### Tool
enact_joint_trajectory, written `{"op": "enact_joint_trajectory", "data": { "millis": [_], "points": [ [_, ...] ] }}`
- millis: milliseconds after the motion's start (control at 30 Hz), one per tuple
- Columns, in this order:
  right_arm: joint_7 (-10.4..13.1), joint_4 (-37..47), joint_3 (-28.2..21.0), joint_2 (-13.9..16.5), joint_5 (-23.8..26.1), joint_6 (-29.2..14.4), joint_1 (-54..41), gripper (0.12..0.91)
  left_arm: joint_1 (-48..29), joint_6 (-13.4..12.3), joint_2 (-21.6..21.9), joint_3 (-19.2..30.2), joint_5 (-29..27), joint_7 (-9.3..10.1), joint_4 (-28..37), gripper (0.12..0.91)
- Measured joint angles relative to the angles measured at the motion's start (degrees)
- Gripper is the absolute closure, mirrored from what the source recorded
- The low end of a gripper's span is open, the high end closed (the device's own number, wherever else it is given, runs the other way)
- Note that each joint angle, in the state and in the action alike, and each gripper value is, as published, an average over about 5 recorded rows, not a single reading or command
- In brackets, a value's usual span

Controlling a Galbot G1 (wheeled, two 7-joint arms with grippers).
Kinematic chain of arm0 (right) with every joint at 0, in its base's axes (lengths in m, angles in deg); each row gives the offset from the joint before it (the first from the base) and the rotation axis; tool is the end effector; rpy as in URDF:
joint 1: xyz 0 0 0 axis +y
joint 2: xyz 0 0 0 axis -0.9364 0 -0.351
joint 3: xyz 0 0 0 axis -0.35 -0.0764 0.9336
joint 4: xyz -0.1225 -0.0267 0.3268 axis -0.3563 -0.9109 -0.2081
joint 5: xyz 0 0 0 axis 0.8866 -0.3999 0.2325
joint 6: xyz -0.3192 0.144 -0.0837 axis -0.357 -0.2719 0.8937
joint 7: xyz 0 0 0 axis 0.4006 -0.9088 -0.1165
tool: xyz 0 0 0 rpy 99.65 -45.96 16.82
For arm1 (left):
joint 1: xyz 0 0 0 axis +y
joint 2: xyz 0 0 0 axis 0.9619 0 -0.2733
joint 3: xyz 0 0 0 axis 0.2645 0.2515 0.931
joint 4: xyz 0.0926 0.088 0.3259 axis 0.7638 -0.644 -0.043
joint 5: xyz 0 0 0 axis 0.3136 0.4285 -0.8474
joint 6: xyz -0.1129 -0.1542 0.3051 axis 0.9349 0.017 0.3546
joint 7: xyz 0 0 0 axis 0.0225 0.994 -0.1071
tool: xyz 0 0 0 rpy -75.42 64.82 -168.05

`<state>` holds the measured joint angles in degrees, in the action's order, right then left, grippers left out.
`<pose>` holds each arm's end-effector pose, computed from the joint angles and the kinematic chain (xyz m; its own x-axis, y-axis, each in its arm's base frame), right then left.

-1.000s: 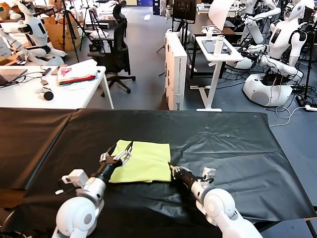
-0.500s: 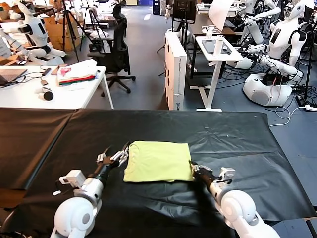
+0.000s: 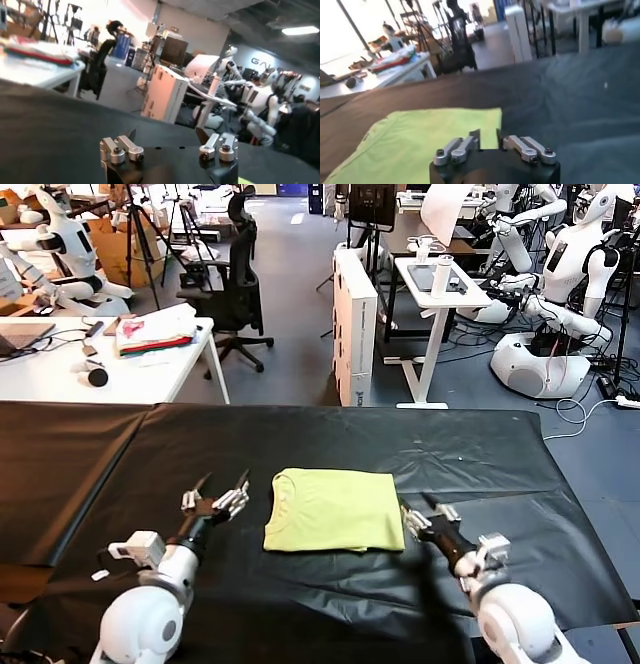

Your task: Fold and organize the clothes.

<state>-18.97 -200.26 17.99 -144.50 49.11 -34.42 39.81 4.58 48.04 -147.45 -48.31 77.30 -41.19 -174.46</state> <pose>0.2455 -0.0762 -0.2900 -0.9455 -0.2692 0.1829 -0.2643 0.9631 0.0510 0.2342 0.0507 -0.2532 -0.9788 0.1567 0.1318 0.1245 0.9665 -0.2247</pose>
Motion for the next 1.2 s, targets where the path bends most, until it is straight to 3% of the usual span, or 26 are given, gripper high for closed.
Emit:
{"op": "enact_joint_trajectory", "data": {
  "millis": [67, 133, 267, 400, 633, 900, 1200],
  "points": [
    [0.11, -0.21, 1.52, 0.06, 3.97, -6.00, 2.35, 0.208, 0.66, -1.25, 1.26, -0.33, -0.27, 0.97, -0.30, 0.123],
    [0.94, -0.88, 3.44, -0.16, 6.73, -10.79, 5.12, 0.145, 1.68, -2.31, 2.74, -0.88, -0.29, 1.82, -0.79, 0.123],
    [3.36, -3.51, 8.53, -1.41, 11.18, -17.00, 12.12, 0.120, 5.16, -3.84, 5.96, -2.75, -0.22, 2.85, -2.33, 0.123],
    [5.17, -6.95, 13.36, -3.07, 13.96, -19.05, 19.45, 0.118, 10.50, -5.34, 8.32, -5.08, -0.03, 3.85, -4.44, 0.123],
    [7.21, -13.24, 16.95, -6.03, 17.53, -15.99, 31.33, 0.118, 22.33, -7.96, 9.93, -8.11, -1.01, 5.83, -8.09, 0.123],
    [8.08, -16.37, 15.06, -7.35, 18.77, -8.40, 38.50, 0.118, 32.31, -7.65, 10.61, -11.17, -1.77, 6.01, -10.46, 0.123],
    [9.85, -15.84, 12.13, -6.75, 17.58, -6.62, 38.49, 0.118, 35.65, -6.35, 11.35, -11.87, -0.21, 6.49, -11.21, 0.123]
  ]
}}
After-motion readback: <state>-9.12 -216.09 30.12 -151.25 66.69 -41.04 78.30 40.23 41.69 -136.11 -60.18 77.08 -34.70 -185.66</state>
